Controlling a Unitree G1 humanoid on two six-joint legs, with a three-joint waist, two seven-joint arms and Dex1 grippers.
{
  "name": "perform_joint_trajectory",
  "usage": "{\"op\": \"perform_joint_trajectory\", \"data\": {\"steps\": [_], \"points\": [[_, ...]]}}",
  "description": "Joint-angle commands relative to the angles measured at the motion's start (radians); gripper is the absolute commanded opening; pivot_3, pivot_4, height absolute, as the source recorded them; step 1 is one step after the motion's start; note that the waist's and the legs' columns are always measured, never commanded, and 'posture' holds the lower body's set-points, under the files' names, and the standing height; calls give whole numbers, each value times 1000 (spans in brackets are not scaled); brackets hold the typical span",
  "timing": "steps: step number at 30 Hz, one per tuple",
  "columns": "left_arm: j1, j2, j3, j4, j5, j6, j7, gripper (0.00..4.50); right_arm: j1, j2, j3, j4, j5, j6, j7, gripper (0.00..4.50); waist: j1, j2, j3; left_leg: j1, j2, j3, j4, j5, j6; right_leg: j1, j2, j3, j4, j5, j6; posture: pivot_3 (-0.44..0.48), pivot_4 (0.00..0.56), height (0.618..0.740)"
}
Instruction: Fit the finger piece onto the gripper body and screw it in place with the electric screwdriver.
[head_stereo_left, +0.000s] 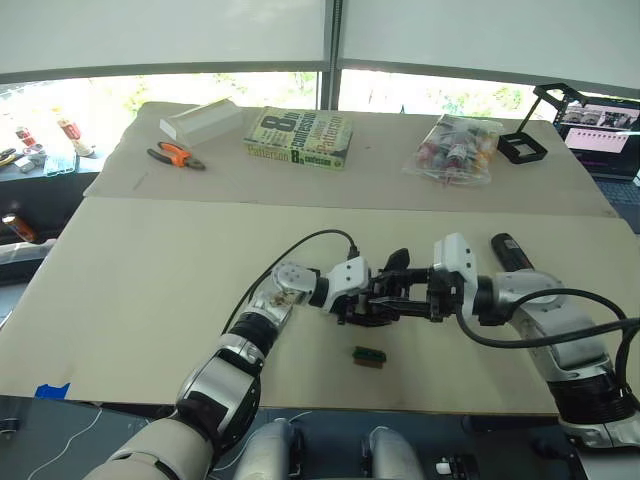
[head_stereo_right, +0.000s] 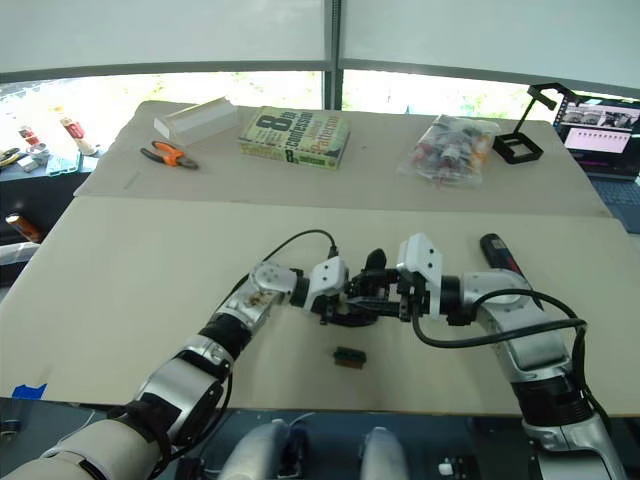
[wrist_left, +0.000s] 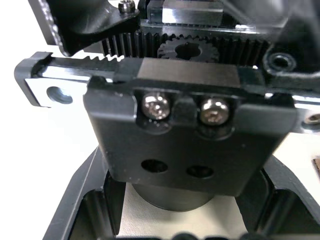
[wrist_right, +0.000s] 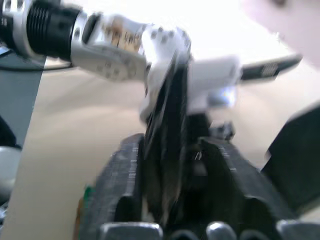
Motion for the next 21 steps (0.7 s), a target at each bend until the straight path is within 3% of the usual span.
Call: {"op": "perform_joint_trajectory", "data": {"steps": [1,4,12,17,21], "points": [[13,8,-9,10,15,3,2,2351,9,-12,-41,-55,30,-27,11,3419,-1,0,0,0,0,0,0,0,0,0,0,0,0,0,0,0,150,740],[12,9,-8,12,15,3,2,2351,25,-17,-55,-65,33,-25,15,4479,-2,0,0,0,0,0,0,0,0,0,1,-1,0,0,0,0,150,740],[16,8,-9,9,15,4,0,2351,63,-6,-101,-81,75,-44,28,4479,-2,0,0,0,0,0,0,0,1,0,3,-1,0,0,0,0,150,740],[16,8,-9,12,19,-4,11,2351,29,60,-177,-116,162,-53,-26,4479,-3,0,0,0,0,0,0,0,1,1,3,-2,1,0,0,0,150,740],[14,9,-3,12,17,-3,22,2351,41,25,-262,-189,226,-24,-65,4479,0,0,0,0,0,0,0,0,1,1,3,-2,1,0,0,0,150,740]]}}
